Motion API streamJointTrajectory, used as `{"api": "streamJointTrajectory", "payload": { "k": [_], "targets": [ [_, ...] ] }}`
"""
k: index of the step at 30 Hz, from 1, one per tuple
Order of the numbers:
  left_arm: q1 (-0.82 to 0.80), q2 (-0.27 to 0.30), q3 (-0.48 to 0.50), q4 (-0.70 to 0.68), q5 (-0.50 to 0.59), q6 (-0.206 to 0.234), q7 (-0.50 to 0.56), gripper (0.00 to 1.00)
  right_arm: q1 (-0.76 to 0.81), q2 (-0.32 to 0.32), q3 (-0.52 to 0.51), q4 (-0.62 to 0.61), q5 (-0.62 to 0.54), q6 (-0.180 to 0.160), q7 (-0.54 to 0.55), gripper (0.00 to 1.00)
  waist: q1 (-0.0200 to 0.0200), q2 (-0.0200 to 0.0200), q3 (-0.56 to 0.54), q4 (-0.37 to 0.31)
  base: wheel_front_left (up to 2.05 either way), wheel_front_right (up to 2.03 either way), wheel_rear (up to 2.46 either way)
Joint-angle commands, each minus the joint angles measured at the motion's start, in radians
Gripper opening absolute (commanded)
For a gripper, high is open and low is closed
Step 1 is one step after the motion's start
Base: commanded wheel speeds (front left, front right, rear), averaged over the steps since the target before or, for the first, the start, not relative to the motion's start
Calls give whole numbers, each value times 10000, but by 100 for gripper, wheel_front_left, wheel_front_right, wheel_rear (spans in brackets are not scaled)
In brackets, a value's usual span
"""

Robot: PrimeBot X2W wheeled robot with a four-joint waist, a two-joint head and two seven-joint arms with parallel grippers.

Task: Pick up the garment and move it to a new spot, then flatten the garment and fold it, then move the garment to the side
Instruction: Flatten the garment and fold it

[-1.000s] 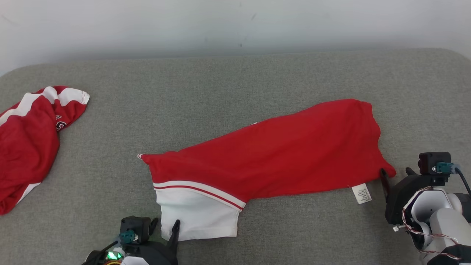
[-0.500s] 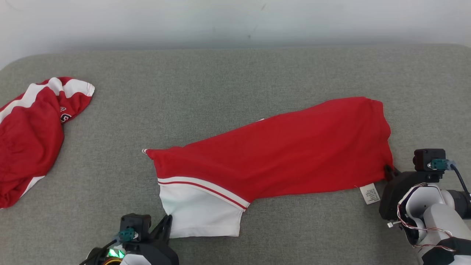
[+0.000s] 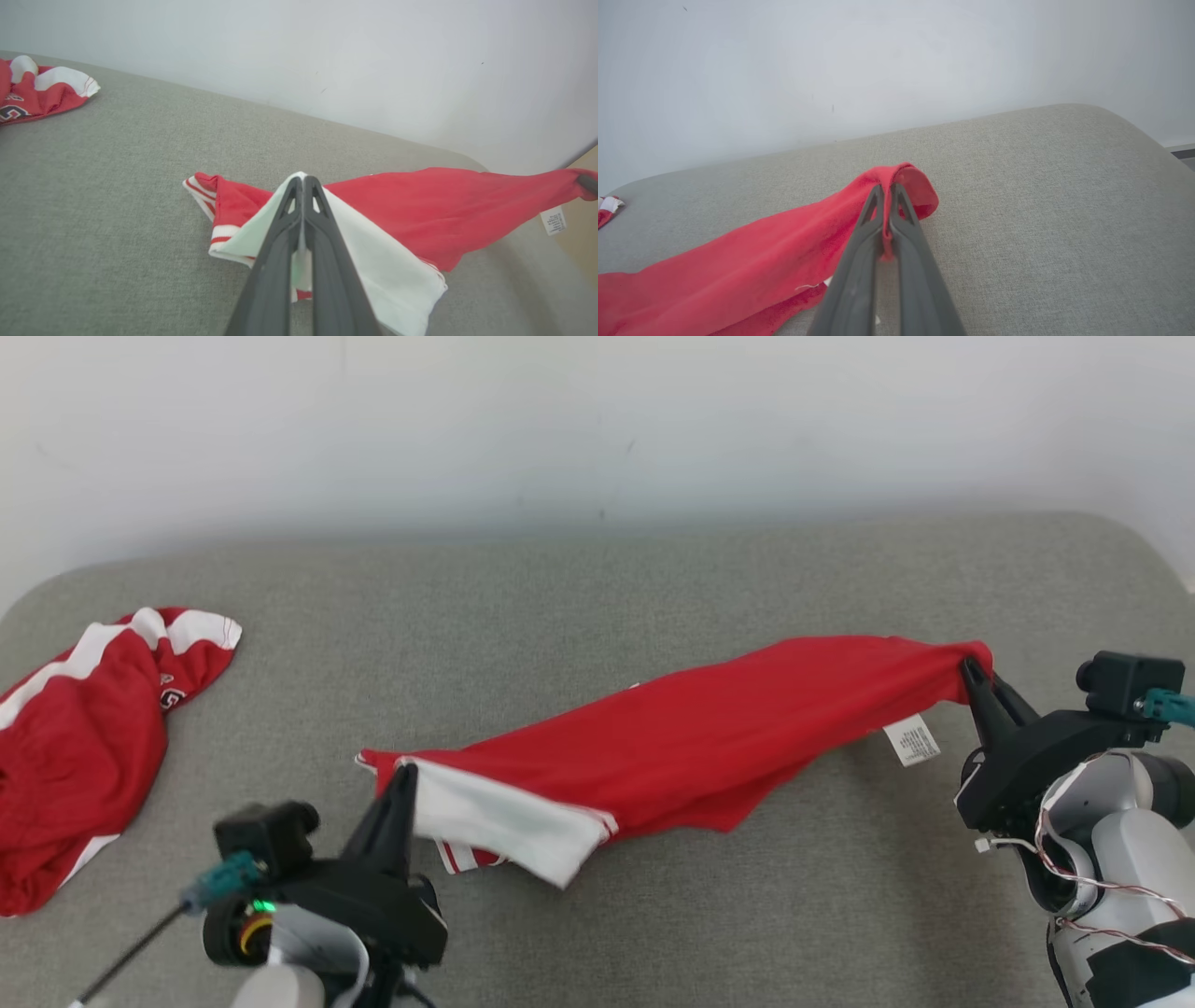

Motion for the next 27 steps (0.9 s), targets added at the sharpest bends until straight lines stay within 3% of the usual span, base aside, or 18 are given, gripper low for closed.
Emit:
{"api": "streamJointTrajectory", "payload": {
  "k": [1,15,21,27],
  "targets": [
    [-255,-9,110,-194,-199,-9,37,0,146,-76,47,-309,211,-23,75,0,1,-1,-335,-209,0,0,0],
    [-2941,456,1020,-1254,-1736,-42,1085,0,-1109,-225,92,-2703,1352,-23,775,0,1,-1,-378,-602,0,0,0],
    [-4790,599,1405,-1107,-2241,92,1340,0,-2425,-90,-21,-2865,1586,-23,1073,0,1,-1,469,-896,0,0,0],
    [-6802,664,1536,-440,-2076,266,1020,0,-4161,319,-515,-2139,1304,-23,733,0,1,-1,1941,-1260,0,0,0]
  ]
}}
